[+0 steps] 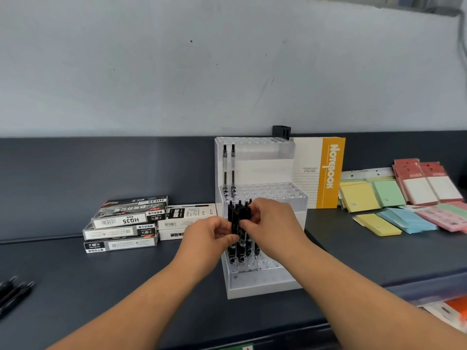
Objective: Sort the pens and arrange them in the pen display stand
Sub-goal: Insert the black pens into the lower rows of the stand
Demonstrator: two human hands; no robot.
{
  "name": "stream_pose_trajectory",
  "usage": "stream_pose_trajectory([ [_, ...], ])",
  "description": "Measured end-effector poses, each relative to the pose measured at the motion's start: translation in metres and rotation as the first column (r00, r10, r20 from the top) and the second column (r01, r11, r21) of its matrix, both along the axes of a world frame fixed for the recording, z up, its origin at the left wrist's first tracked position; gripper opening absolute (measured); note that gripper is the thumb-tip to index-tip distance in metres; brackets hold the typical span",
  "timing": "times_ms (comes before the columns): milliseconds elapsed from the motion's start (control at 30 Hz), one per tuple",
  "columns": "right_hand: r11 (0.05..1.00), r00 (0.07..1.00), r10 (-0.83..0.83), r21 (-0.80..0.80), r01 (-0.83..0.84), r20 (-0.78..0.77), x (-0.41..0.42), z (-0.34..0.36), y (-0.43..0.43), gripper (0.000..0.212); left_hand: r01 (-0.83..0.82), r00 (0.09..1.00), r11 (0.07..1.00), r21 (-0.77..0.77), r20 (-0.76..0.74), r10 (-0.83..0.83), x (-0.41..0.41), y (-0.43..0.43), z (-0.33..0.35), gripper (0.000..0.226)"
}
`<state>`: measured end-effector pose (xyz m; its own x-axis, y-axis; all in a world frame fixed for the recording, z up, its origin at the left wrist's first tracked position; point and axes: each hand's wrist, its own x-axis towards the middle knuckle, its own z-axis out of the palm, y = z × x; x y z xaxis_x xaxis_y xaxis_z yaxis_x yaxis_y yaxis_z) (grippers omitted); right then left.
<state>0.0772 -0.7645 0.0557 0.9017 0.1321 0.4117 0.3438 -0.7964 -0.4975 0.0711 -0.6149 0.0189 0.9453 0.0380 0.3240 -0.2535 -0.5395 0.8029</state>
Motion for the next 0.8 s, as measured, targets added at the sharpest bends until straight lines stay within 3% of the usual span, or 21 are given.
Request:
stream_pose_trajectory([
  [100,0.999,1.000,-0.009,-0.049,0.009,-0.009,0.001,0.001,0.004,0.010,-0.017,1.000,0.999,0.034,-0.005,0.018,0.002,0.000,0.000,0.022],
  [367,0.996,0.999,-0.039,0.081,0.039,0.009,0.000,-0.013,0.004,0.023,-0.067,0.998,0.996,0.065,0.019,0.066,0.000,0.001,-0.010,0.014],
  [800,0.987,0.999,-0.026,0.162,0.021,0.024,-0.014,-0.019,0.000,0.021,-0.137,0.990,0.983,0.125,0.059,0.130,-0.015,-0.001,-0.017,0.011],
])
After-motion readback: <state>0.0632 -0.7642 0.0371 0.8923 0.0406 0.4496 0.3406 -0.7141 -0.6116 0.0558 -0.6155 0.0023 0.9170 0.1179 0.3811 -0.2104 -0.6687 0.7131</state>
